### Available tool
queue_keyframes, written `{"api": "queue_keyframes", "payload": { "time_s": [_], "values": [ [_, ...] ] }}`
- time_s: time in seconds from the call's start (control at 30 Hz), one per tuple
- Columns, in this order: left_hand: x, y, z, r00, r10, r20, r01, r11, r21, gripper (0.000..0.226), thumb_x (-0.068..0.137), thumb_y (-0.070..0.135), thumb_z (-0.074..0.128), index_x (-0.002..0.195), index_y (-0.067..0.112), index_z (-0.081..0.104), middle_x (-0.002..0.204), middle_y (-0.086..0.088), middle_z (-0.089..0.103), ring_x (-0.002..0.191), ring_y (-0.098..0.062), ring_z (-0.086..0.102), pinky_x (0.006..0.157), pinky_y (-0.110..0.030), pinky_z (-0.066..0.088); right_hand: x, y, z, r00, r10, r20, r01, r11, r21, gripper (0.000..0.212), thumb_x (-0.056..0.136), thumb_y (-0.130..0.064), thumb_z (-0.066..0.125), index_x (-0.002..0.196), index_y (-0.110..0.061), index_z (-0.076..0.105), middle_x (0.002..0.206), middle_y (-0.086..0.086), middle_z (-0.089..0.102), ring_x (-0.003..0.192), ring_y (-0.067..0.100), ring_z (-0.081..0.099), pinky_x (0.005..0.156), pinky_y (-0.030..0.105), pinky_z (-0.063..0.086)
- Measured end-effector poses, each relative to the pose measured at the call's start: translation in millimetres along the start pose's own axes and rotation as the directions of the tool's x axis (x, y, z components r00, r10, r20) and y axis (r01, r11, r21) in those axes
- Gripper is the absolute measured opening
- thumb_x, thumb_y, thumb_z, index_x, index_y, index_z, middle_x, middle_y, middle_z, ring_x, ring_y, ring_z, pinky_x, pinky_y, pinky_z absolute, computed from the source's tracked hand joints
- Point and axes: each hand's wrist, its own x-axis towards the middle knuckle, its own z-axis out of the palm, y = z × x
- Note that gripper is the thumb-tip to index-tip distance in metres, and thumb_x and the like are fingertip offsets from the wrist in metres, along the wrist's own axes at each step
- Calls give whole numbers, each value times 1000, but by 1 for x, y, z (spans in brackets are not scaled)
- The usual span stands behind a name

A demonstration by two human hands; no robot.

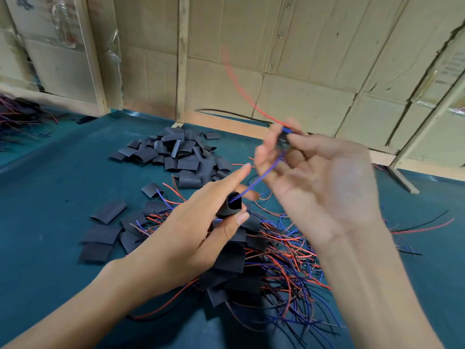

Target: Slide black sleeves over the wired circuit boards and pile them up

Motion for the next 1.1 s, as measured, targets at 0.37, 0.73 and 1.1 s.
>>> {"api": "queue_keyframes", "payload": {
  "time_s": [0.37,0.73,1.1],
  "values": [
    [8,0,-13,985,3,-172,63,924,377,66,98,45,37,157,26,13,101,29,56,107,12,41,113,-32,6,5,14,-4,964,-133,231,238,819,-522,35,78,12,65,109,-5,66,101,18,75,78,19,67,68,22,52],
    [8,0,-17,987,46,-157,16,927,374,66,97,31,52,149,35,12,127,14,59,126,-2,43,113,-34,9,7,21,-9,929,-79,361,348,512,-785,61,67,17,75,118,-13,61,91,5,76,82,16,72,76,26,55],
    [7,-11,-12,983,126,-131,-92,967,239,61,94,23,53,144,28,17,138,9,52,112,-30,60,93,-53,46,3,16,-8,951,70,300,253,379,-890,16,76,-1,82,88,-10,77,77,6,75,69,11,67,69,18,53]
  ]
}}
